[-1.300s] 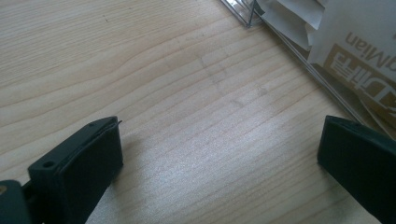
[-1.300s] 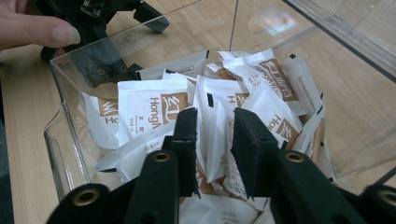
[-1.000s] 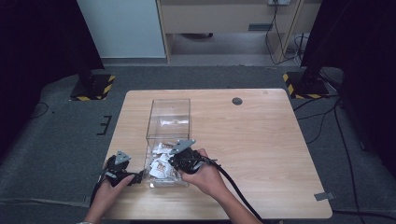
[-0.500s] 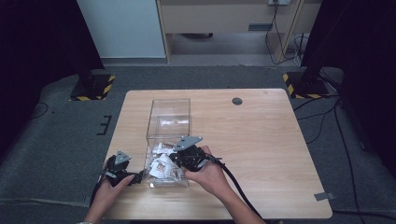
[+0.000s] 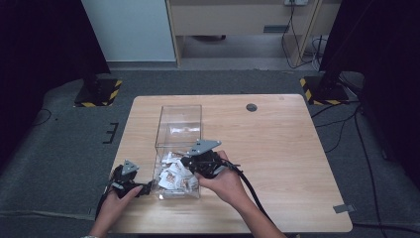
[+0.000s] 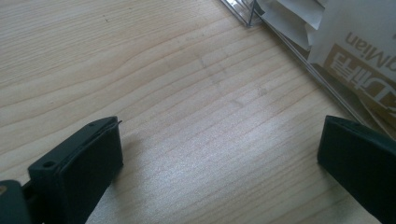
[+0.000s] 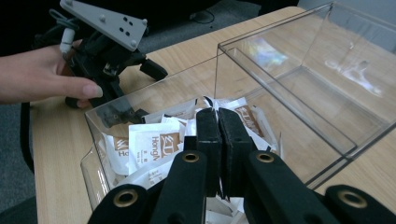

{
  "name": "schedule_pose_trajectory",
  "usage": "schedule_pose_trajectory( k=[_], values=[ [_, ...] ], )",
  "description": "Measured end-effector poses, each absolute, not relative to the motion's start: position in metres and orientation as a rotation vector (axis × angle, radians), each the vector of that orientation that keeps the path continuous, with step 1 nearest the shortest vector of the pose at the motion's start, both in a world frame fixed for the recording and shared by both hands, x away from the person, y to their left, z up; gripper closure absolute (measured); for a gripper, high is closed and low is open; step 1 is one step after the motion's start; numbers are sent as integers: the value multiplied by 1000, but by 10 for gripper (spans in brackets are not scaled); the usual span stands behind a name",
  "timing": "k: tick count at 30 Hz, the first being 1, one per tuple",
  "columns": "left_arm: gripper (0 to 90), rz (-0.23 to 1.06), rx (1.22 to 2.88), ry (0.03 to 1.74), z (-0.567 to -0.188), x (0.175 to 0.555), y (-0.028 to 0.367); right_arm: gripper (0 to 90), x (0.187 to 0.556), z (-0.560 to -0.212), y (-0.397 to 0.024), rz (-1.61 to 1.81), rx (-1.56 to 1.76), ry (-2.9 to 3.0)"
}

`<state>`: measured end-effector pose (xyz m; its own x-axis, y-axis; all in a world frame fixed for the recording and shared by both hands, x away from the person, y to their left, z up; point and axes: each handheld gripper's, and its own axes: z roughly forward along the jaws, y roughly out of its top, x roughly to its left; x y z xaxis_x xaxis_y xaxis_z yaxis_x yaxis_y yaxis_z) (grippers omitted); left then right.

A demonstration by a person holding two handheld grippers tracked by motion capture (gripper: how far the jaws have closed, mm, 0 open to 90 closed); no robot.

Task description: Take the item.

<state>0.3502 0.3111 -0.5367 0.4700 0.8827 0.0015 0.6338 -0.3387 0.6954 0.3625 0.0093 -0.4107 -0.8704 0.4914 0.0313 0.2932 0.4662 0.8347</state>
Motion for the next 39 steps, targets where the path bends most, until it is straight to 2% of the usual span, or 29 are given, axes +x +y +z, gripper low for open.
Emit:
schedule_pose_trajectory(
  k=[16, 39],
  values=[
    [0, 509, 2088, 1253, -537, 350, 311, 882, 366, -394, -9, 1383, 699, 2441],
    [0, 509, 2088, 1253, -537, 350, 311, 883, 377, -388, -42, 1347, 750, 2382]
  ],
)
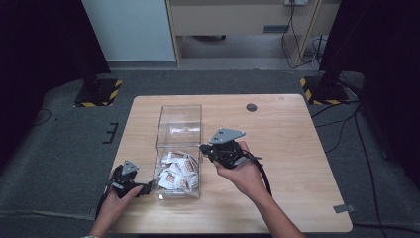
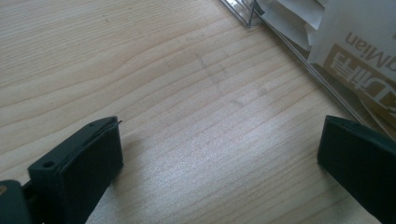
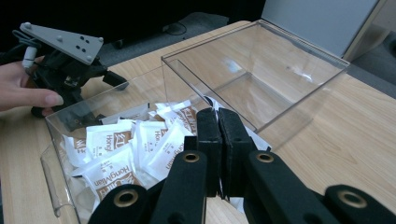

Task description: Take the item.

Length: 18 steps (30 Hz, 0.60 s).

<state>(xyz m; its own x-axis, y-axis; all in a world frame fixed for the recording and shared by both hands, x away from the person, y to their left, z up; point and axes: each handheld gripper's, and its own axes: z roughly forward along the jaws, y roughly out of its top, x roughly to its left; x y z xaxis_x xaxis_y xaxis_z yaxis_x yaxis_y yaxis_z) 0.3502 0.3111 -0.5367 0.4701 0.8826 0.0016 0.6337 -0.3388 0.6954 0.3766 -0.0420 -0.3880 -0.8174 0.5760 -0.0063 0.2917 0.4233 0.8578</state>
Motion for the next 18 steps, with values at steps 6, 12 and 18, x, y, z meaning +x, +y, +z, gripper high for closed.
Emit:
schedule_pose_trajectory(
  k=[6, 12, 18],
  values=[
    [0, 509, 2088, 1253, -537, 350, 311, 884, 379, -388, -50, 1339, 767, 2369],
    [0, 509, 2088, 1253, -537, 350, 311, 884, 382, -387, -58, 1334, 791, 2354],
    [0, 509, 2088, 1253, -537, 350, 311, 884, 384, -386, -67, 1327, 803, 2338]
  ],
)
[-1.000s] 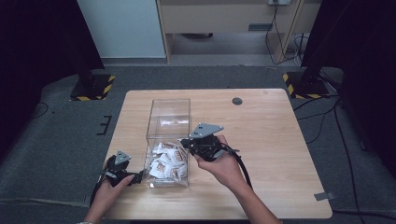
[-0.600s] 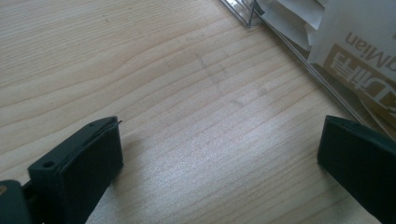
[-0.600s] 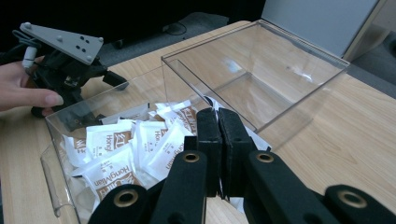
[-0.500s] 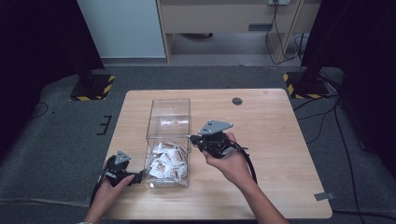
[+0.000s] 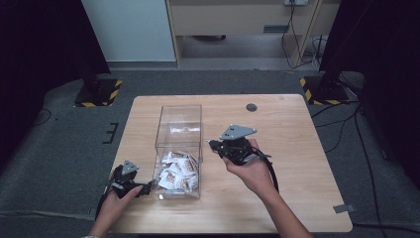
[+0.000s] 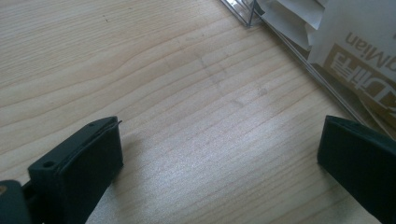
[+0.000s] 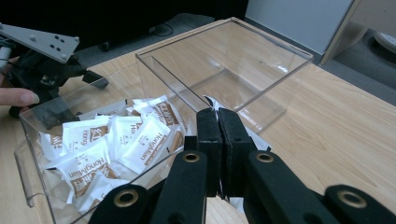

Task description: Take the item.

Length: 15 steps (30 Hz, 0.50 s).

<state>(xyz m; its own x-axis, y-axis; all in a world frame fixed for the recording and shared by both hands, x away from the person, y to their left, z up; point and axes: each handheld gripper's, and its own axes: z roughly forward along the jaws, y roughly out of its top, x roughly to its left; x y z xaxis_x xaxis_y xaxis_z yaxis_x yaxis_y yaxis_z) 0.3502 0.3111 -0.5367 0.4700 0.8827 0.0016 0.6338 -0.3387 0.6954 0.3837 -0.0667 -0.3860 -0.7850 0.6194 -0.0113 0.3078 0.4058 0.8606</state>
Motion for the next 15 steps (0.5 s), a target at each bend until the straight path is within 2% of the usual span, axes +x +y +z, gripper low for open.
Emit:
schedule_pose_trajectory(
  k=[15],
  values=[
    [0, 509, 2088, 1253, -537, 350, 311, 884, 389, -387, -91, 1312, 853, 2299]
  ],
)
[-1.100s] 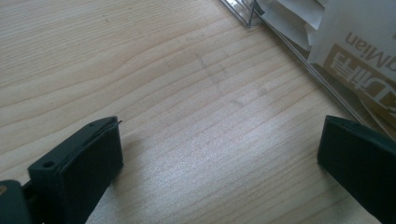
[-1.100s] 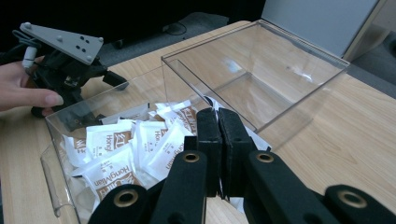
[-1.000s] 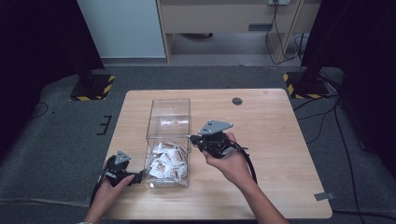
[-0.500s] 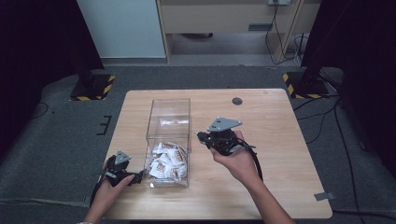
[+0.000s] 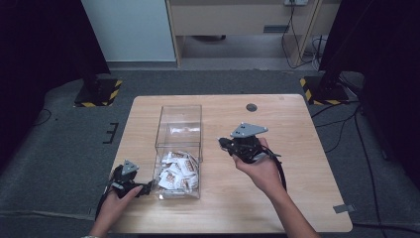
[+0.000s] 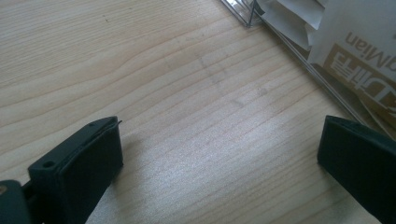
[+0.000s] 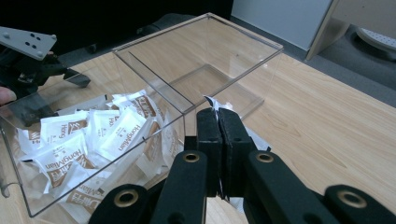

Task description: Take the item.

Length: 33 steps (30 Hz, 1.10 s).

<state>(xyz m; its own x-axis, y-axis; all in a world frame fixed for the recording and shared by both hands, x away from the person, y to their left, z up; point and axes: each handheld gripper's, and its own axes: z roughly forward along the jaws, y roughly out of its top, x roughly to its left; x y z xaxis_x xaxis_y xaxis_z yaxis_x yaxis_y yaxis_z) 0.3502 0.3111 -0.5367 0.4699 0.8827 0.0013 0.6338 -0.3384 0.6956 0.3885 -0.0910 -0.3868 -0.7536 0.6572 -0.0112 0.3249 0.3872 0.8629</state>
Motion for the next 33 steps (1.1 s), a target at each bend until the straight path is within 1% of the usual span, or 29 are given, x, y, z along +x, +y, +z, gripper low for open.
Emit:
schedule_pose_trajectory(
  k=[33],
  values=[
    [0, 509, 2088, 1253, -537, 350, 311, 884, 399, -386, -136, 1292, 957, 2207]
  ],
)
